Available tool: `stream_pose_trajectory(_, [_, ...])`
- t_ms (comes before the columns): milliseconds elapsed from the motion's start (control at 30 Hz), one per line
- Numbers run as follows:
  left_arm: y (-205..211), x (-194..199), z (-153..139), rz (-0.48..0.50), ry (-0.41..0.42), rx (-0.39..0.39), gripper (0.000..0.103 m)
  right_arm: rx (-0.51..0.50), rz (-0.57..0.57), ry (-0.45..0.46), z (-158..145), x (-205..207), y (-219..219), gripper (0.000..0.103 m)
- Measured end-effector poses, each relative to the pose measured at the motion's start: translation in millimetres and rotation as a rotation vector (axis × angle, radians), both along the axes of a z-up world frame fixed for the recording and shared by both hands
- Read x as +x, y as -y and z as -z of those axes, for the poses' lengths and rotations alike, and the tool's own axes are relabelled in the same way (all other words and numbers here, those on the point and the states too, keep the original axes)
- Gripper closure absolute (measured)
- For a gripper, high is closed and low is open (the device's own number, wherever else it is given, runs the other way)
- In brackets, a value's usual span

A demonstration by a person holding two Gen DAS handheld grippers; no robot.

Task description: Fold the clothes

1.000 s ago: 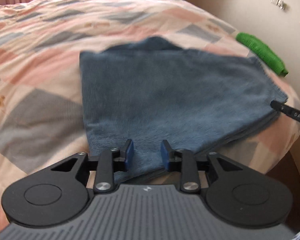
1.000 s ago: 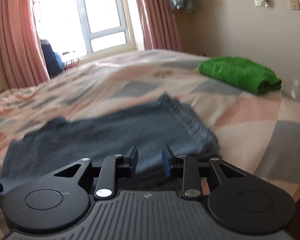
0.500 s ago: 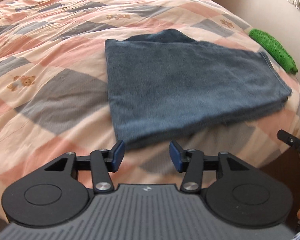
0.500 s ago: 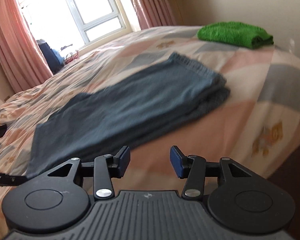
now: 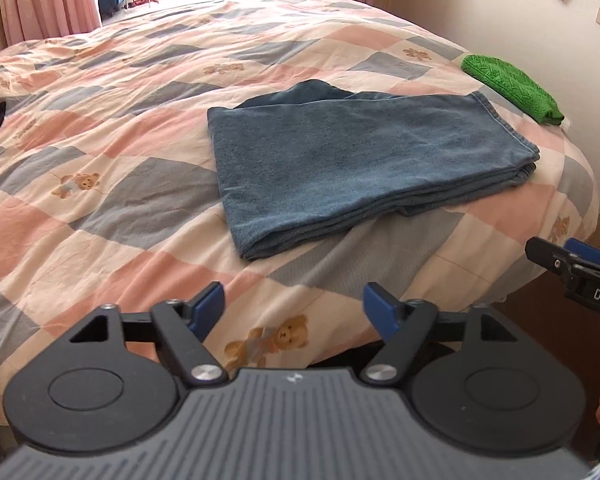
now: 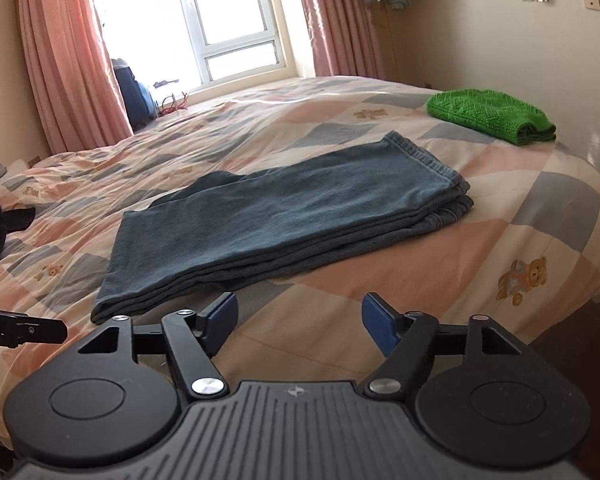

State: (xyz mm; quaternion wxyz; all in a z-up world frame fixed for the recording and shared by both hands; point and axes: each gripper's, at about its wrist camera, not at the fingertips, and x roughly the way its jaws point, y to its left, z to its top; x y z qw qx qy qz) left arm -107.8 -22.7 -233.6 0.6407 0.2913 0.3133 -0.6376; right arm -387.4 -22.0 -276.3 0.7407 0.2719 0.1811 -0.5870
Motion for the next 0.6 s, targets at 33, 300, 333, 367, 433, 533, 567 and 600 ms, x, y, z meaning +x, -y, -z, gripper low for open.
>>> stream_pose_trajectory(33, [-3.1,0.2,-1.0,-0.003,0.000,-0.006,0.018,0.006,0.007,-0.020,-1.9,3.5,-2.9,0.015])
stream_pose_trajectory(300, [-15.8,7.4,-4.6,-0.035,-0.019,-0.020,0.004,0.026,0.100,-0.245,-24.0,35.9,-15.6,0.000])
stream_pose_trajectory(333, [-16.6,7.7,-5.4,-0.037,-0.020,-0.021,0.003,0.022,0.106,-0.252,-26.9,38.5,-17.2,0.000])
stream_pose_trajectory(367, [-17.4,8.0,-6.2,-0.039,-0.021,-0.023,0.002,0.019,0.101,-0.248,-29.2,39.3,-17.4,0.000])
stream_pose_trajectory(433, [-18.6,8.9,-7.2,-0.043,-0.019,-0.025,0.001,0.016,0.088,-0.232,-33.3,40.2,-17.8,0.000])
stream_pose_trajectory(533, [-20.1,9.8,-7.0,-0.044,-0.017,-0.021,0.001,0.019,0.067,-0.215,-35.8,42.7,-18.2,0.000])
stream_pose_trajectory(567, [-20.5,9.9,-6.5,-0.044,-0.019,-0.018,0.001,0.022,0.062,-0.216,-35.5,43.9,-17.8,0.000])
stream_pose_trajectory(600, [-20.9,10.0,-6.0,-0.044,-0.020,-0.015,0.001,0.024,0.056,-0.216,-35.3,45.1,-17.4,0.000])
